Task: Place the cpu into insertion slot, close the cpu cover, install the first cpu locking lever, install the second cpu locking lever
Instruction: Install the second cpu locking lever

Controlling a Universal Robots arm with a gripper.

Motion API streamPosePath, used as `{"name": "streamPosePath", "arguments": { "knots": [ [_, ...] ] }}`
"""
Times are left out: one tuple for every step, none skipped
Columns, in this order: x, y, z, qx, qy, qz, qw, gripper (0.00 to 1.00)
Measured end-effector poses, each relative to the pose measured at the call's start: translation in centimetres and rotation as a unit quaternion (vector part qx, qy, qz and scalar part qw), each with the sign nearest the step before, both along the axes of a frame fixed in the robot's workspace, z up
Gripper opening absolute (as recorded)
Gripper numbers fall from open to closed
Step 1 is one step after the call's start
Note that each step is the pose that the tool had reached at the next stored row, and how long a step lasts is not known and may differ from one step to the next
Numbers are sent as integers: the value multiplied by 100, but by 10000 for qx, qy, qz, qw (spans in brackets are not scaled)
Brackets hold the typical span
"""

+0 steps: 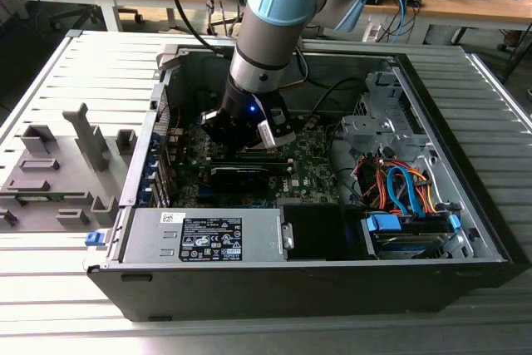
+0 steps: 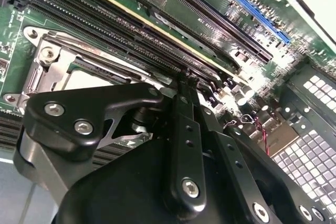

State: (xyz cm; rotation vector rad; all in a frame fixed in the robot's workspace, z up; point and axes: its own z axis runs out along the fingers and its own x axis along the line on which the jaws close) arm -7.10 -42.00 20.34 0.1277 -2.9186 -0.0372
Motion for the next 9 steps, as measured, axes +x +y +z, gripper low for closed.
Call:
{"name": "streamPosePath", "arguments": {
  "knots": [
    [-1,6,-3,-1,1,2,10000,11],
    [-1,17,-4,0,1,7,10000,11],
    [-1,29,-6,1,1,15,10000,11],
    [0,44,-8,1,0,26,10000,11],
    [0,56,-9,2,-1,35,10000,11],
    [1,69,-13,1,-1,47,10000,11],
    [1,72,-23,2,0,56,10000,11],
    [0,72,-32,1,0,57,10000,11],
    [0,71,-37,0,0,57,10000,11]
  ]
}}
